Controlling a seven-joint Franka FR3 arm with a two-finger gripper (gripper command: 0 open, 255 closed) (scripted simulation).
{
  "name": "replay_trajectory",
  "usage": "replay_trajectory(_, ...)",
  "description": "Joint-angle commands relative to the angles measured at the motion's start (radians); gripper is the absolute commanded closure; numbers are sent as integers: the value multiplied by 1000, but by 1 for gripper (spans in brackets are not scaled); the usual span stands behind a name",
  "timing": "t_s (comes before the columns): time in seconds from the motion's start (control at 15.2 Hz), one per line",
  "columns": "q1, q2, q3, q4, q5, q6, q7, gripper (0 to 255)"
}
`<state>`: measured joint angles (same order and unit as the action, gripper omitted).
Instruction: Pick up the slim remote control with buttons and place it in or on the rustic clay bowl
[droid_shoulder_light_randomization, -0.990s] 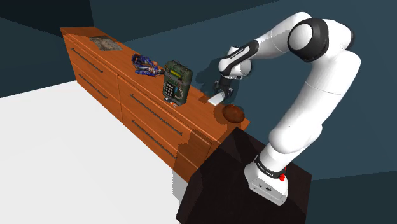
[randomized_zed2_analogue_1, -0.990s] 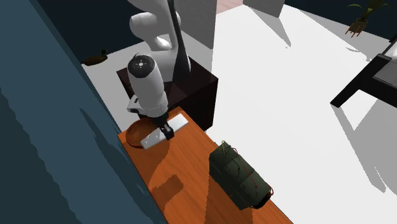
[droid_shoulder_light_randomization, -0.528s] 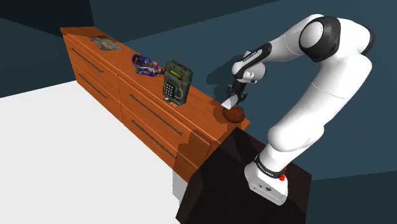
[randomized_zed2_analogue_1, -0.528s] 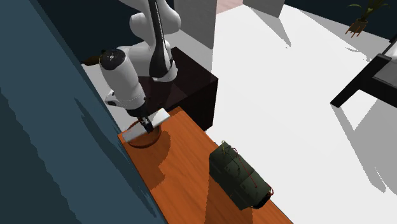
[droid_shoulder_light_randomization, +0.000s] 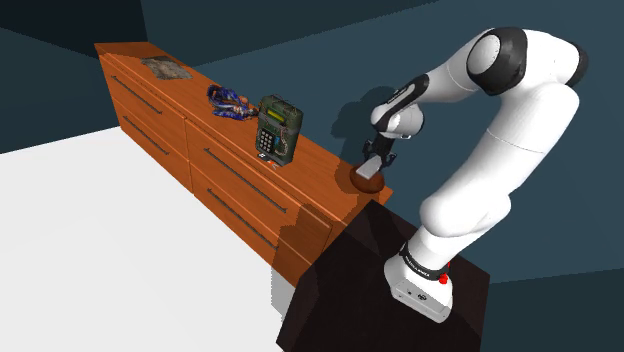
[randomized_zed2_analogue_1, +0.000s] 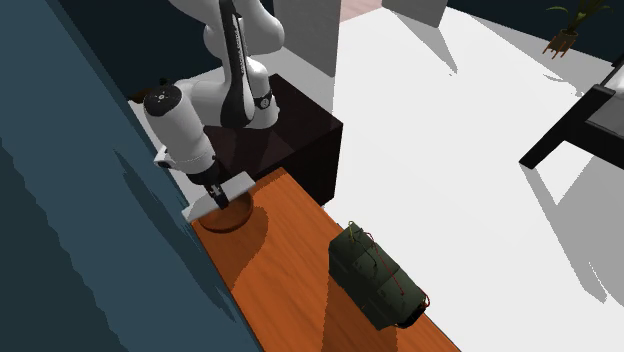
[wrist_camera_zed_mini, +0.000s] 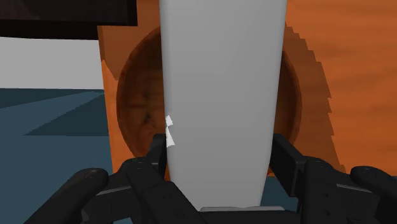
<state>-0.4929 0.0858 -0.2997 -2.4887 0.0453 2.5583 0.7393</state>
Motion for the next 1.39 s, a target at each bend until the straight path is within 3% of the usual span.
replay_trajectory(0.0, 0, 27, 4, 0, 16, 27, -10, 255)
replay_trajectory(0.46, -12, 122, 26, 0, 79, 116, -55, 255)
replay_trajectory(0.99, -13, 122, 27, 0, 79, 116, -55, 255)
replay_trajectory(1.06, -13, 122, 27, 0, 79, 116, -55, 0)
replay_trajectory(1.32, -13, 122, 27, 0, 78, 116, -55, 0)
